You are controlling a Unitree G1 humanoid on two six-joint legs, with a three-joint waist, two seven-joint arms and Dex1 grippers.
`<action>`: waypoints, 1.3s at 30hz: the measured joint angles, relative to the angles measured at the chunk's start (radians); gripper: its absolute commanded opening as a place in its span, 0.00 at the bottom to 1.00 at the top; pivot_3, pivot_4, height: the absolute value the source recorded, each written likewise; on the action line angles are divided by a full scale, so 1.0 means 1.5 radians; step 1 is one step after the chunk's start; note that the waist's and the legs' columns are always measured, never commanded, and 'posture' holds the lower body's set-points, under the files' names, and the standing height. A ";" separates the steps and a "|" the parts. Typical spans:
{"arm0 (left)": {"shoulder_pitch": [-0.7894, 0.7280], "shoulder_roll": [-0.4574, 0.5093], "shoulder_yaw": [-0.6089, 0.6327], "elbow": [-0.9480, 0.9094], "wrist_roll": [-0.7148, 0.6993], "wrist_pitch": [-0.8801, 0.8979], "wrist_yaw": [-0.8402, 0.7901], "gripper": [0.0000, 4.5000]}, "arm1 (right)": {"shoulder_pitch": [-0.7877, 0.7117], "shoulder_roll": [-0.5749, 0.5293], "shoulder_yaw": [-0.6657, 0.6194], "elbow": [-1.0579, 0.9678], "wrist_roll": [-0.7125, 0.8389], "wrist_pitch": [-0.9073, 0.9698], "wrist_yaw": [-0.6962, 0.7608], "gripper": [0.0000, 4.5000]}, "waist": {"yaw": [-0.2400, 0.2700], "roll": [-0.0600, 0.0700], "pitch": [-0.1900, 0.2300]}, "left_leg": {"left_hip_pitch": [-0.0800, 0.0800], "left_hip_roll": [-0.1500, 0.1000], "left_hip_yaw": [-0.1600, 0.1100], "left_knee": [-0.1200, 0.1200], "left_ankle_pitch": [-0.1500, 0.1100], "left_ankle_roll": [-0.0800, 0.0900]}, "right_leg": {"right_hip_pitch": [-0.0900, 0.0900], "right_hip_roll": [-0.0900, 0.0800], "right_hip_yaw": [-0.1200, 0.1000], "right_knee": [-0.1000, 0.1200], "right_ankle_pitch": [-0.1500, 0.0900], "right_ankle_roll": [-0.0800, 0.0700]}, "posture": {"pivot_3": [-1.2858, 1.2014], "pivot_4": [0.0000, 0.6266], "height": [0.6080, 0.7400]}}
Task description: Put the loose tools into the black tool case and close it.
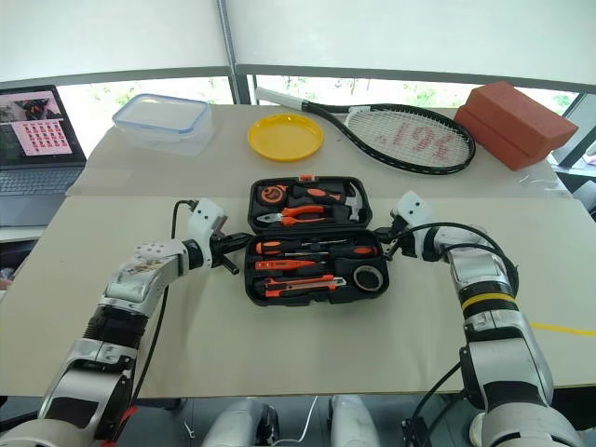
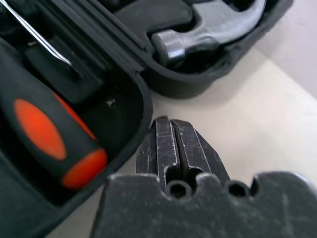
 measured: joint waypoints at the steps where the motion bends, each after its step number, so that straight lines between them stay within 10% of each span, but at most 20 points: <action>1: -0.004 -0.004 -0.001 0.008 0.006 -0.010 -0.003 0.01 | 0.000 -0.001 -0.001 0.001 -0.001 0.000 0.005 0.00 | 0.000 0.000 0.000 | 0.000 0.000 0.000 0.000 0.000 0.000 | 0.000 0.000 0.000 0.000 0.000 0.000 | 0.52 0.24 1.00; 24: 0.212 0.039 0.042 -0.252 -0.002 0.019 -0.018 0.01 | 0.258 -0.039 -0.059 -0.381 0.063 0.177 0.021 0.00 | 0.008 0.000 0.000 | 0.002 0.001 -0.001 0.000 -0.001 0.001 | 0.000 -0.001 0.001 0.001 0.001 -0.001 | 0.52 0.24 1.00; 28: 0.219 0.091 0.085 -0.277 -0.040 0.087 -0.024 0.25 | 0.256 -0.062 -0.084 -0.438 0.126 0.311 0.021 0.25 | 0.004 0.000 0.000 | 0.000 0.002 -0.001 0.001 0.000 0.000 | -0.003 -0.001 0.002 0.005 0.001 -0.001 | 0.52 0.24 1.00; 33: 0.105 0.283 0.109 -0.356 -0.153 0.479 -0.069 0.66 | 0.043 -0.160 -0.050 -0.546 0.202 0.726 0.011 0.62 | 0.000 0.000 0.002 | 0.004 0.002 -0.003 0.000 -0.002 0.004 | -0.001 0.000 0.001 0.007 -0.001 -0.004 | 0.52 0.24 1.00; 39: -0.045 0.134 0.129 -0.300 -0.175 0.627 0.042 1.00 | -0.062 -0.110 0.052 -0.492 0.226 0.861 -0.026 0.99 | 0.019 -0.002 0.001 | 0.003 -0.001 -0.003 0.002 0.000 0.000 | 0.000 -0.001 0.001 0.008 -0.002 -0.004 | 0.52 0.24 1.00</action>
